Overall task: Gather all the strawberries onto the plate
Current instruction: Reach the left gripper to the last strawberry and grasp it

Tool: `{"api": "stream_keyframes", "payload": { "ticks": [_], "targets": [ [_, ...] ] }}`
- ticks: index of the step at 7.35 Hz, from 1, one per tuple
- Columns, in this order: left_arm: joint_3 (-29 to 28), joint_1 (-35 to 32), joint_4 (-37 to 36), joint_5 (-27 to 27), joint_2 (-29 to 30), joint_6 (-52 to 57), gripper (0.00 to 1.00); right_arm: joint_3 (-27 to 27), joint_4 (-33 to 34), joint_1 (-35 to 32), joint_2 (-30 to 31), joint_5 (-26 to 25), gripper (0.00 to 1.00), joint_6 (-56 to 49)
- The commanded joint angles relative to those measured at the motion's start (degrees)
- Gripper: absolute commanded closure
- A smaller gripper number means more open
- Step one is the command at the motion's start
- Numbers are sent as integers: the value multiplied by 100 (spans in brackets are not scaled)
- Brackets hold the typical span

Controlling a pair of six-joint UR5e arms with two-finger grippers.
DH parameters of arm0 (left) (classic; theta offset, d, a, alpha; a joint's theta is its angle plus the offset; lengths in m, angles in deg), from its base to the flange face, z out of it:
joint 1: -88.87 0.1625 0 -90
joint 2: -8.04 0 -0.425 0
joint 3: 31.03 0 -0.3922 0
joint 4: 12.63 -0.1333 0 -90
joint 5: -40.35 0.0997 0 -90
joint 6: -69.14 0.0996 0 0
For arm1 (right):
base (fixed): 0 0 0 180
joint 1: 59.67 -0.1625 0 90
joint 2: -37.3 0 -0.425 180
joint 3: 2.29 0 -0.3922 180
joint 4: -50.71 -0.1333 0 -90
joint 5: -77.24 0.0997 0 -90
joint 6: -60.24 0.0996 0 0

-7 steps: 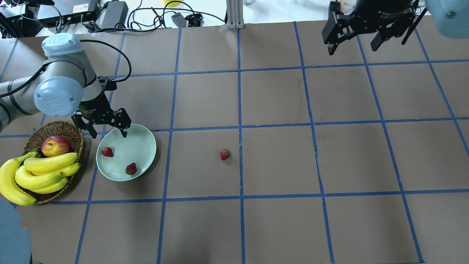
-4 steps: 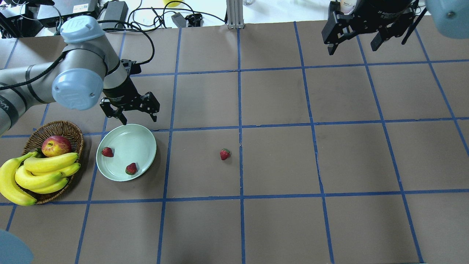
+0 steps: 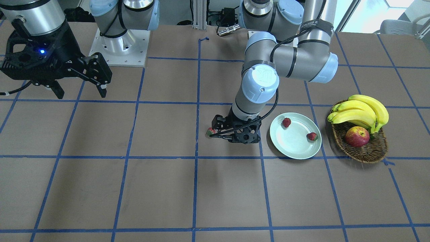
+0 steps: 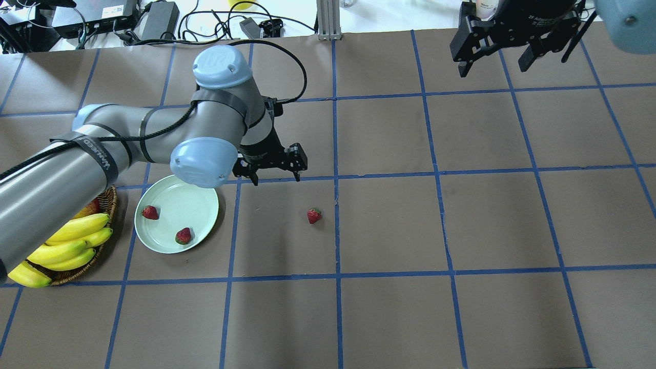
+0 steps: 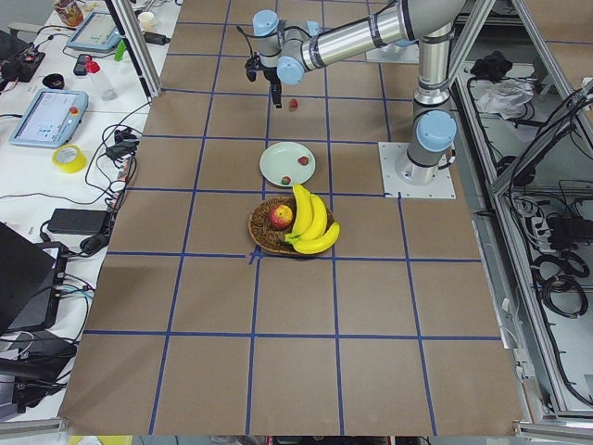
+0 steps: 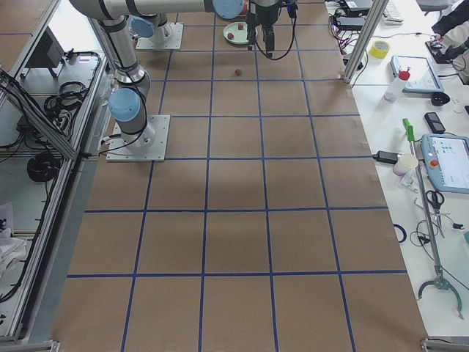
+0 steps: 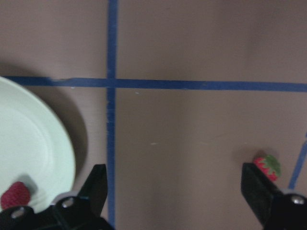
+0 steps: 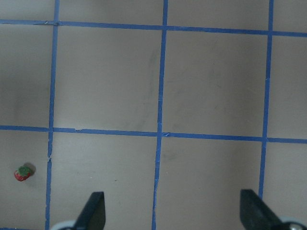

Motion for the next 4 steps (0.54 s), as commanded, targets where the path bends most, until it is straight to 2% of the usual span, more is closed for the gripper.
{"api": "stream_keyframes", "payload": {
  "ticks": [1, 4],
  "targets": [
    [767, -208, -1080, -251, 42, -78, 0, 0, 0, 0, 0, 0, 0, 0],
    [849, -480, -1506, -288, 357, -34, 4, 0, 0, 0, 0, 0, 0, 0]
  ]
}}
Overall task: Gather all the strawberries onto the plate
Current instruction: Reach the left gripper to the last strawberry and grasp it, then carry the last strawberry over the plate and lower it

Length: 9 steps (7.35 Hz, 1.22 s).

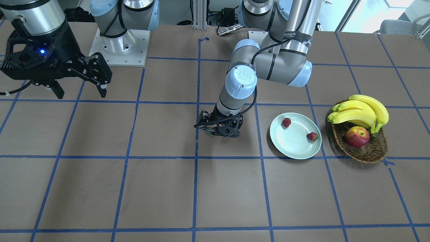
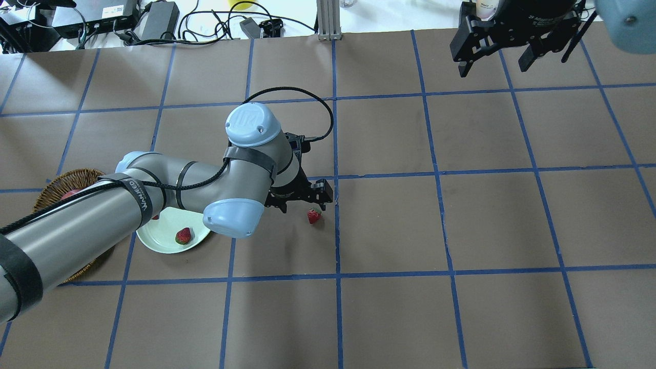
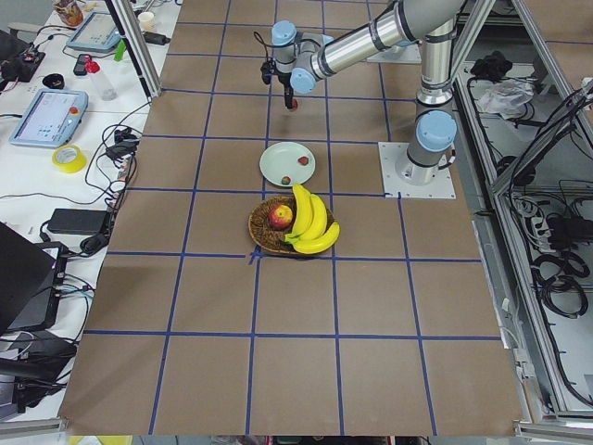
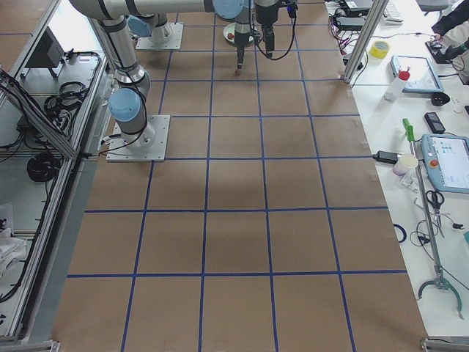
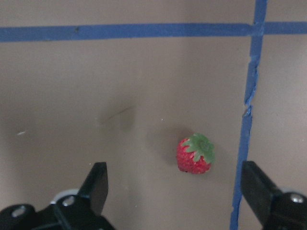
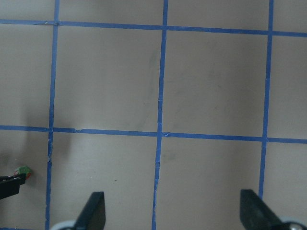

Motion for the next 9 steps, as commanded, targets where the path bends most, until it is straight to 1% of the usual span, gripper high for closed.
{"api": "stream_keyframes", "payload": {
  "ticks": [1, 2, 3, 4, 5, 6, 7, 9],
  "targets": [
    [21, -111, -206, -19, 192, 23, 27, 0, 0, 0, 0, 0, 0, 0],
    [12, -111, -206, -28, 219, 14, 58, 0, 0, 0, 0, 0, 0, 0],
    [12, -111, -206, -54, 219, 14, 96, 0, 0, 0, 0, 0, 0, 0],
    [3, -111, -189, -211, 211, 14, 100, 0, 0, 0, 0, 0, 0, 0],
    [-49, -102, -189, -300, 185, 58, 100, 0, 0, 0, 0, 0, 0, 0],
    [-154, -102, -128, 13, 106, 50, 100, 0, 0, 0, 0, 0, 0, 0],
    [-329, 37, 447, 468, -51, 58, 100, 0, 0, 0, 0, 0, 0, 0],
    [-1179, 817, 1993, 604, -316, 102, 100, 0, 0, 0, 0, 0, 0, 0]
  ]
}}
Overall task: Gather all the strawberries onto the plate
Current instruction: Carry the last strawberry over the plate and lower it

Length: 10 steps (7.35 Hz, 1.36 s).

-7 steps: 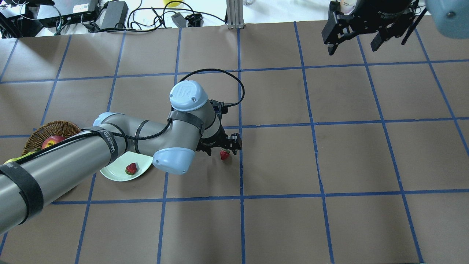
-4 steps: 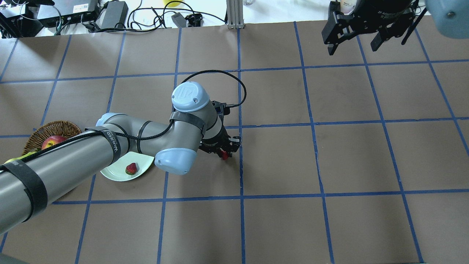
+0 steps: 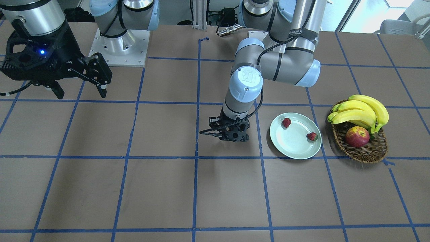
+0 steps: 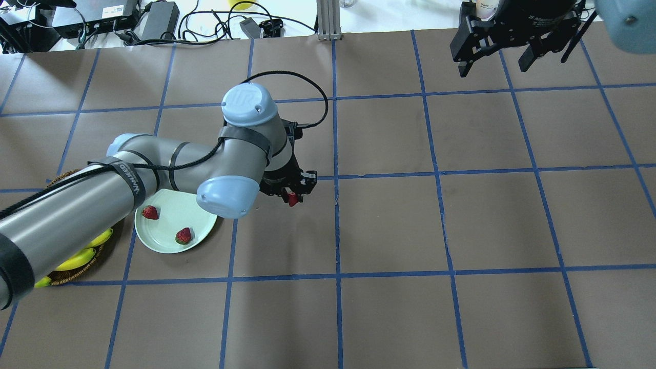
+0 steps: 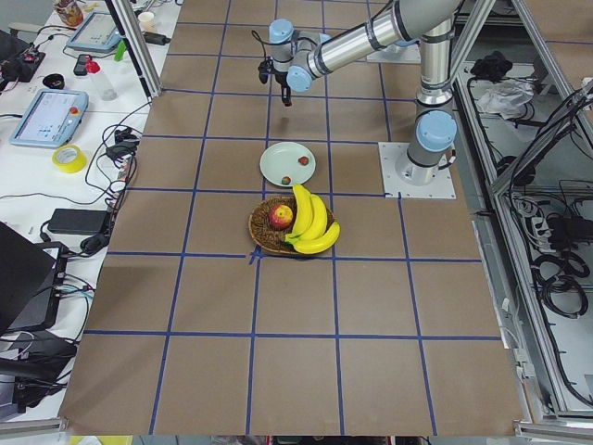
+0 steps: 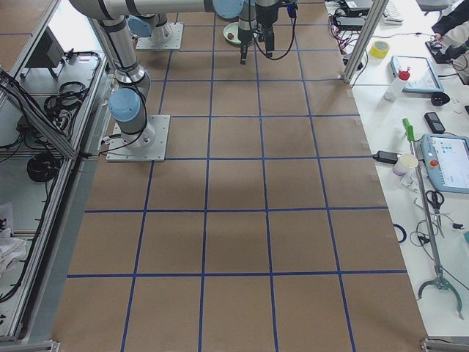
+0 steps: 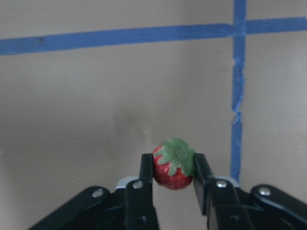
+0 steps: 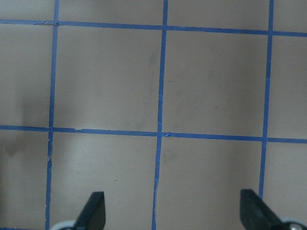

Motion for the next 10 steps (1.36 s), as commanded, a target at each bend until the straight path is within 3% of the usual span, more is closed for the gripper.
{"api": "stream_keyframes", "payload": {
  "ticks": [1, 2, 4, 10],
  "targets": [
    [-678, 836, 1263, 220, -238, 290, 100, 0, 0, 0, 0, 0, 0, 0],
    [-636, 1283, 1406, 569, -283, 910, 100, 0, 0, 0, 0, 0, 0, 0],
    [-479, 2067, 1565, 714, -248, 1889, 100, 0, 0, 0, 0, 0, 0, 0],
    [-108, 2325, 1390, 951, -3, 2121, 100, 0, 0, 0, 0, 0, 0, 0]
  ]
}}
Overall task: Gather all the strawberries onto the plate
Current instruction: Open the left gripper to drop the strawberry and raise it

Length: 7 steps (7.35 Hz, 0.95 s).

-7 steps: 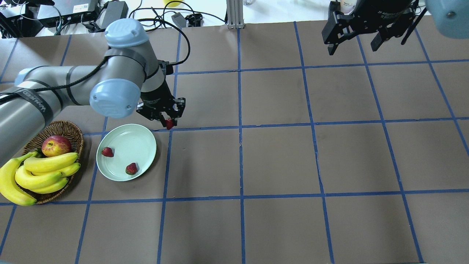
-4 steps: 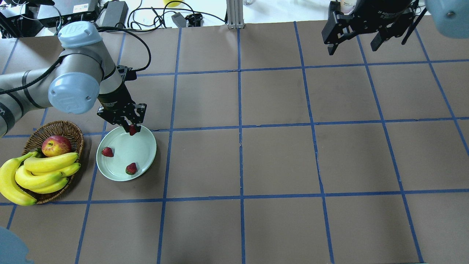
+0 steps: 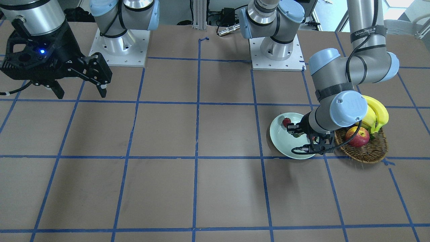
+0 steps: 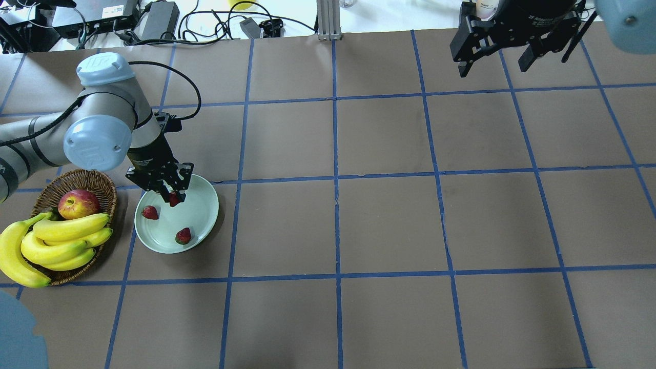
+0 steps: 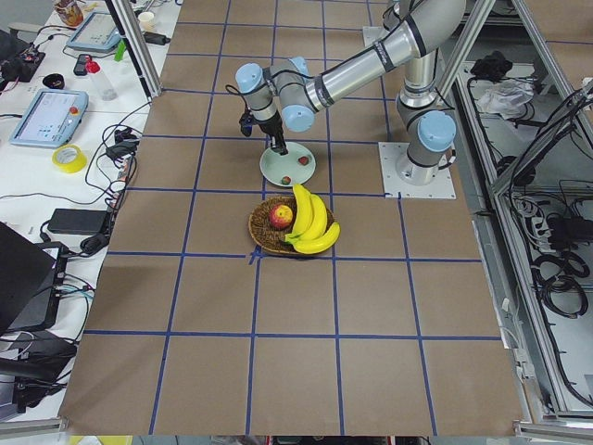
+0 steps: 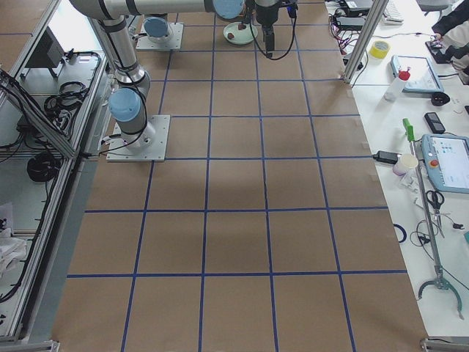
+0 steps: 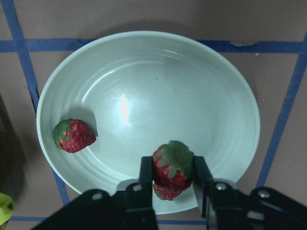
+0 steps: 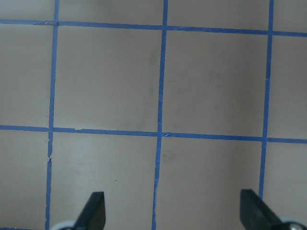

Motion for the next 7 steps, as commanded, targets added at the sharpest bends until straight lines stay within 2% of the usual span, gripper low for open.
{"api": "stream_keyframes", "payload": {
  "ticks": [1, 3, 5, 7],
  "targets": [
    [11, 5, -147, 9, 74, -9, 1, 0, 0, 0, 0, 0, 0, 0],
    [-68, -4, -139, 26, -136, -35, 0, 0, 0, 0, 0, 0, 0, 0],
    [-698, -135, 0, 9, -408, -70, 0, 0, -9, -9, 0, 0, 0, 0],
    [-920, -154, 552, -559, -1074, -149, 0, 0, -9, -9, 0, 0, 0, 0]
  ]
}}
